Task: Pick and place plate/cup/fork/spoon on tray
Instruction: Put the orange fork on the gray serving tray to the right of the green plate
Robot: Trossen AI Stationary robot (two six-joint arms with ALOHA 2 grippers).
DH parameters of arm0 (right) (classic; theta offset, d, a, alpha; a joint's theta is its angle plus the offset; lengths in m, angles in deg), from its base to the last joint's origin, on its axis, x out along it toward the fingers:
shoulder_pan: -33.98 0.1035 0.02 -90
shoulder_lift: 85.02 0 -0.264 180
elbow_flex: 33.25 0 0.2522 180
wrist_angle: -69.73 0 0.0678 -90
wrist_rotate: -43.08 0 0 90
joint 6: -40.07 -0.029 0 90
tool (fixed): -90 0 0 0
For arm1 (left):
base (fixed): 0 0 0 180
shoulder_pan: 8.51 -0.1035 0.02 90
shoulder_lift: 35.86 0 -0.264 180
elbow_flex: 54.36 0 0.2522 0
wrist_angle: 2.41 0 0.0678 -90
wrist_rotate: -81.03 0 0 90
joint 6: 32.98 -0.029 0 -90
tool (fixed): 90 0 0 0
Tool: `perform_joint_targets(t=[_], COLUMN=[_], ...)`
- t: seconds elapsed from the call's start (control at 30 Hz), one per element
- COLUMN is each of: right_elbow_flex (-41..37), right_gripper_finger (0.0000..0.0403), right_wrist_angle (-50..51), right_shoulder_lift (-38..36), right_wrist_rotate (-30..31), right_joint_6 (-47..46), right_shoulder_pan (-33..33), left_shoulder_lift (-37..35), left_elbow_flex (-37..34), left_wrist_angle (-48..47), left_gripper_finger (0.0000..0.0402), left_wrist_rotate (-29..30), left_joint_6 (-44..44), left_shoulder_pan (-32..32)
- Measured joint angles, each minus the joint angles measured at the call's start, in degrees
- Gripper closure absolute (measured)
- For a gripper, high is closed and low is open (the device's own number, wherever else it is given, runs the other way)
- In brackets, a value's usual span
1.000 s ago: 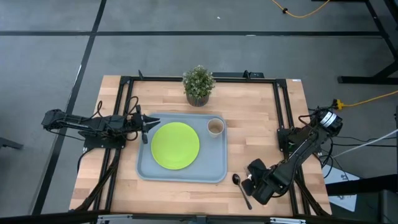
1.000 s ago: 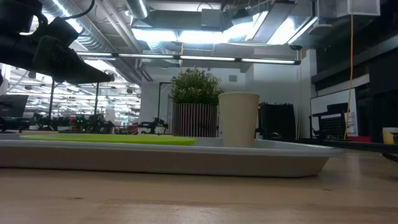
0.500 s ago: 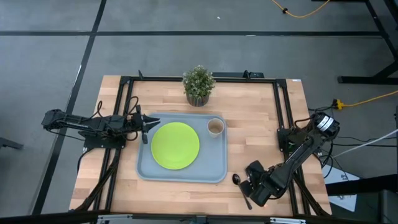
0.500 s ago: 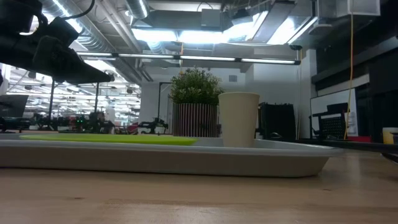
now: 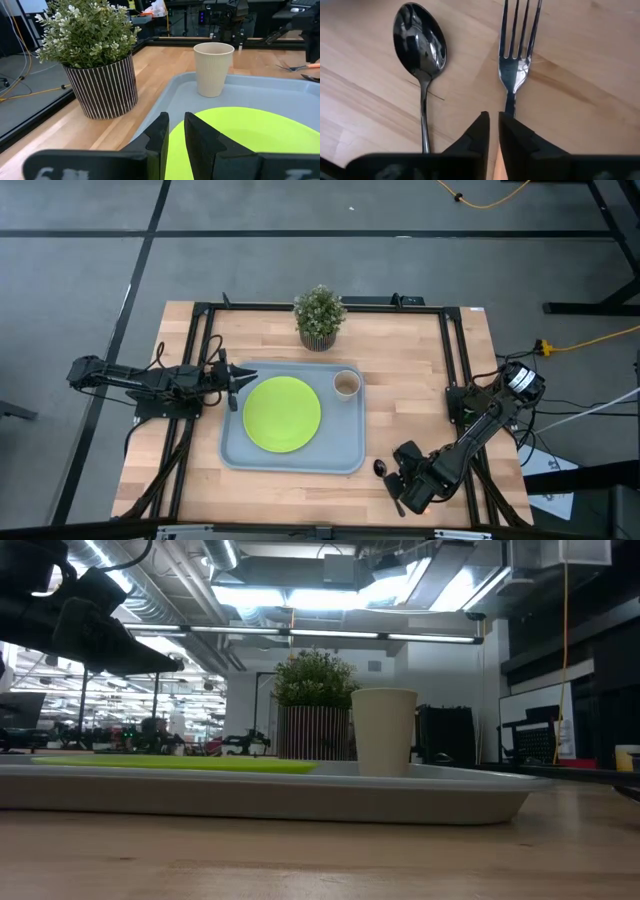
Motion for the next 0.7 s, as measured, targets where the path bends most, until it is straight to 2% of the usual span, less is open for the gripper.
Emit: perform_joint_targets(t=[0.27, 0.57, 0.7], right_elbow_flex=[0.00, 0.00, -0.02], right_gripper_finger=[0.0322, 0.0320, 0.0320], right_wrist_angle=[0.05, 0.87, 0.72], right_shoulder_lift=[0.00, 1.80, 3.65], right_wrist_rotate=[-0.03, -0.22, -3.75], right_joint_6=[-1.07, 2.10, 2.10], right_shoulder_pan=[0.06, 0.09, 0.09], left_shoulder_lift=[0.00, 0.00, 0.00], left_elbow_flex=[0.00, 0.00, 0.00], left_wrist_angle=[0.00, 0.00, 0.00], left_gripper_finger=[0.0348, 0.0348, 0.0348], left_wrist_rotate=[0.00, 0.01, 0.00], left_joint_6=[0.00, 0.00, 0.02], left_shoulder_pan=[0.02, 0.01, 0.00])
